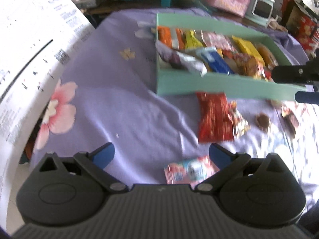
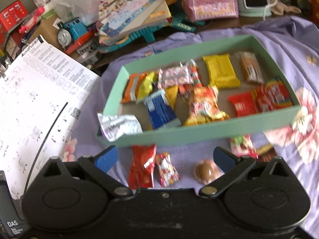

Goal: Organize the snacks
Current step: 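Move both tools back to the remaining loose snacks in front of the tray, then grasp the red foil bag with the left tool while the right tool grasps the brown chocolate ball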

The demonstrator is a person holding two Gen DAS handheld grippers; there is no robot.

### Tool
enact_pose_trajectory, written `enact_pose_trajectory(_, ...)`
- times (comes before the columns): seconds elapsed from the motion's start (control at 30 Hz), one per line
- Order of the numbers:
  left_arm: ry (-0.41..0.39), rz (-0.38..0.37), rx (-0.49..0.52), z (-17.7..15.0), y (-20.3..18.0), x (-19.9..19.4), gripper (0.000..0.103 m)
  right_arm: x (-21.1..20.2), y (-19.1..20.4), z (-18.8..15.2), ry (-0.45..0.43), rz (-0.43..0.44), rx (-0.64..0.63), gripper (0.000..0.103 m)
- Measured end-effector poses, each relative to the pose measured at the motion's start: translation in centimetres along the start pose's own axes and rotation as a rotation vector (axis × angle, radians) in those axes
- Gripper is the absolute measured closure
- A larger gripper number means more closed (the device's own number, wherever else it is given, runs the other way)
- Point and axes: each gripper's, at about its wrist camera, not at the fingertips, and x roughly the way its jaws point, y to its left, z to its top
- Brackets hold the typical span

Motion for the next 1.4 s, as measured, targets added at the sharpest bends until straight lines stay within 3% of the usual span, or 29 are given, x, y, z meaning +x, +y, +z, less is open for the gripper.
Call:
enact_pose_trajectory(0.27, 0.054, -0.019, 0.029, -1.5, -0.8, 1.1, 0.000, 0.8, -1.3, -3.0, 0.059, -0.026, 0.040, 0.000)
enact_pose_trajectory(0.57, -0.003, -0.019, 0.021, 1.4, -3.8, 3.1, 0.000, 0.3, -5.7, -4.0, 0.042, -0.149, 0.151, 0.001)
enact_pose_trajectory(0.63, -0.007, -0.026, 0.008, 2.1, -4.4, 3.8, 0.000, 0.0, -6.7, -4.2, 0.035, -0.164, 0.165, 0.006)
enact_pose_trajectory(0.7, -0.012, -0.031, -0.001, 2.8, -5.0, 4.4, 0.000, -0.1, -7.4, -4.5, 0.039, -0.178, 0.155, 0.019)
enact_pose_trajectory(0.77, -0.014, -0.032, -0.003, 3.3, -5.7, 5.1, 0.003, 0.2, -7.6, -4.5, 0.048, -0.182, 0.136, 0.023)
enact_pose_trajectory(0.83, -0.014, -0.025, 0.000, 3.7, -6.2, 5.9, 0.013, 0.5, -7.6, -4.7, 0.055, -0.182, 0.121, 0.027)
enact_pose_trajectory(0.9, 0.002, -0.005, 0.010, 4.0, -6.4, 6.6, 0.044, 0.9, -7.0, -4.5, 0.056, -0.179, 0.095, 0.029)
enact_pose_trajectory(0.97, -0.007, 0.038, 0.026, 3.9, -6.2, 6.8, 0.051, 1.3, -6.2, -4.3, 0.050, -0.178, 0.049, 0.030)
enact_pose_trajectory(1.13, 0.006, 0.040, -0.014, 3.7, -4.0, 6.5, 0.050, 2.8, -4.5, -3.9, 0.051, -0.164, -0.043, 0.037)
enact_pose_trajectory(1.27, 0.012, 0.052, -0.023, 3.7, -3.0, 6.5, 0.042, 4.1, -3.5, -4.0, 0.063, -0.162, -0.106, 0.045)
enact_pose_trajectory(1.33, 0.011, 0.062, -0.011, 3.7, -3.1, 6.5, 0.039, 4.5, -2.7, -4.1, 0.055, -0.171, -0.163, 0.052)
enact_pose_trajectory(1.4, 0.010, 0.065, -0.008, 3.8, -3.3, 6.6, 0.035, 4.7, -2.0, -4.4, 0.049, -0.192, -0.233, 0.069)
